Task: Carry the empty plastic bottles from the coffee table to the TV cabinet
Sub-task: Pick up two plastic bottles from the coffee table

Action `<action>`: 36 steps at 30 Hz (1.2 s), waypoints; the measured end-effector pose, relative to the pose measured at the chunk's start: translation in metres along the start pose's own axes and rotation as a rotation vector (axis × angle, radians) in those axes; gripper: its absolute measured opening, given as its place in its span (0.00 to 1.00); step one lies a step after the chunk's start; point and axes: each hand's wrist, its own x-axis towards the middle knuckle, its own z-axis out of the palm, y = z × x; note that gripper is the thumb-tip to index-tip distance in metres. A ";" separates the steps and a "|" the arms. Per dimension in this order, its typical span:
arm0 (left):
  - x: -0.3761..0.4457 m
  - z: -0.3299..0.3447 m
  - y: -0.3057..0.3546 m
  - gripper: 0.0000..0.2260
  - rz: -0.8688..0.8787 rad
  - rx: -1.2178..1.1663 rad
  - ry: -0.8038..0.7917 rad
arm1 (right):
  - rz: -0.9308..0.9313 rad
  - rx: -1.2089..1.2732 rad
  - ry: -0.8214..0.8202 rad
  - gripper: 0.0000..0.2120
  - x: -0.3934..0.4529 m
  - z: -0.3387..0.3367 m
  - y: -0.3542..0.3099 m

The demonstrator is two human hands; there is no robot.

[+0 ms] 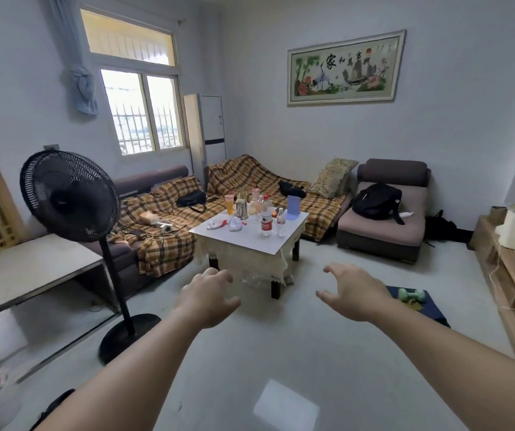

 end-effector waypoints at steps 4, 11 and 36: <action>0.089 0.013 0.021 0.21 -0.014 0.039 -0.004 | 0.012 0.043 -0.006 0.27 0.088 -0.008 0.033; 0.229 0.038 0.039 0.22 -0.027 0.023 0.002 | 0.016 0.046 -0.033 0.29 0.231 -0.017 0.077; 0.750 0.173 0.010 0.24 -0.008 -0.029 -0.120 | 0.024 0.051 -0.057 0.27 0.746 0.040 0.152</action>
